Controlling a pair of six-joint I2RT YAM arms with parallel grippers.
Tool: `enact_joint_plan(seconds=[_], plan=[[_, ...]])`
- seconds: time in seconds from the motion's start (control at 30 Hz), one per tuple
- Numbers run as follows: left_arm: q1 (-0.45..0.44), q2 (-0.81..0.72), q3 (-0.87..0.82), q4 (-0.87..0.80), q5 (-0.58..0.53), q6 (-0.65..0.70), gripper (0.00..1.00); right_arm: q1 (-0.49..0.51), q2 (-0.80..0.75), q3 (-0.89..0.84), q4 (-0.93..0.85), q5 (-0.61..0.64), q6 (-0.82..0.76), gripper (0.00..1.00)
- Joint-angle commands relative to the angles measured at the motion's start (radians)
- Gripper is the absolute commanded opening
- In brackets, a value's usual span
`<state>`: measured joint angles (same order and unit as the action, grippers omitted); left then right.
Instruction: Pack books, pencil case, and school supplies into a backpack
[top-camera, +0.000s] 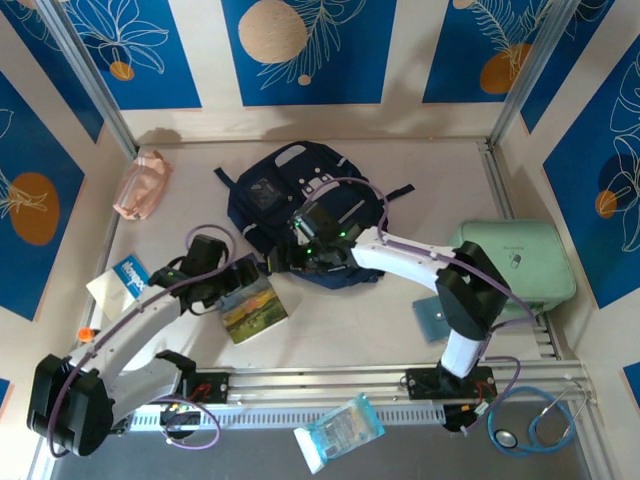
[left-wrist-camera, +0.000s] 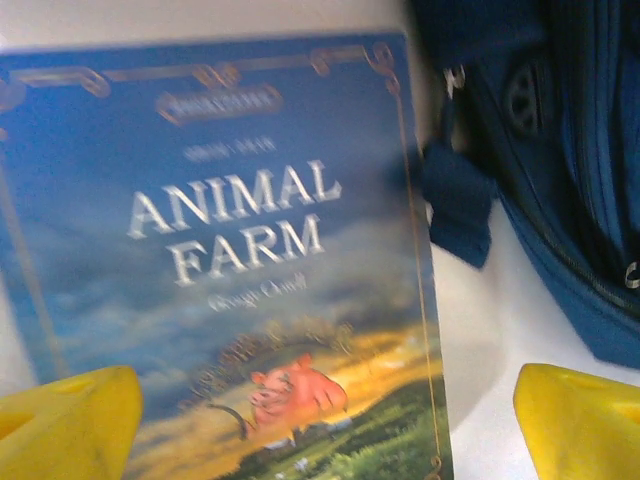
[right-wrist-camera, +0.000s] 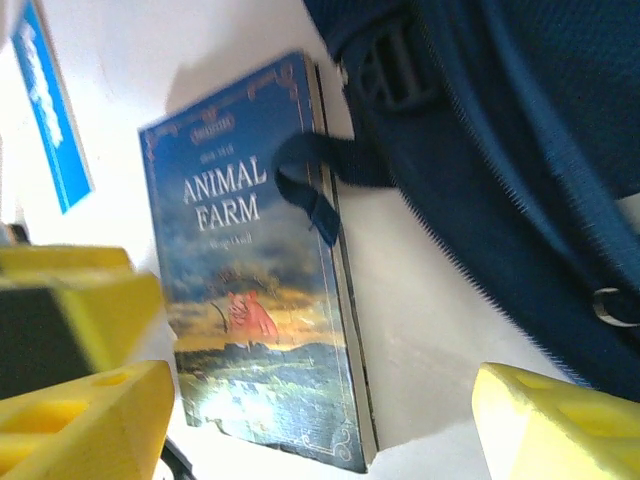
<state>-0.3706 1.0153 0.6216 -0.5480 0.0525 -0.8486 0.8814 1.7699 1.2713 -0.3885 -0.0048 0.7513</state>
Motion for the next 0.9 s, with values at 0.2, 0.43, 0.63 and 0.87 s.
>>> enact_joint_plan(seconds=[0.2, 0.43, 0.63, 0.87], plan=[[0.16, -0.029, -0.112, -0.051, 0.084, 0.058, 0.78, 0.116, 0.233, 0.238, -0.224, 0.145, -0.113, 0.69], [0.161, -0.047, -0.185, -0.011, 0.098, 0.034, 0.68, 0.133, 0.319, 0.3, -0.251, 0.139, -0.145, 0.54], [0.162, -0.027, -0.215, 0.028, 0.149, 0.048, 0.65, 0.134, 0.364, 0.333, -0.262, 0.115, -0.148, 0.51], [0.162, -0.012, -0.219, 0.04, 0.195, 0.078, 0.58, 0.131, 0.398, 0.352, -0.277, 0.086, -0.156, 0.37]])
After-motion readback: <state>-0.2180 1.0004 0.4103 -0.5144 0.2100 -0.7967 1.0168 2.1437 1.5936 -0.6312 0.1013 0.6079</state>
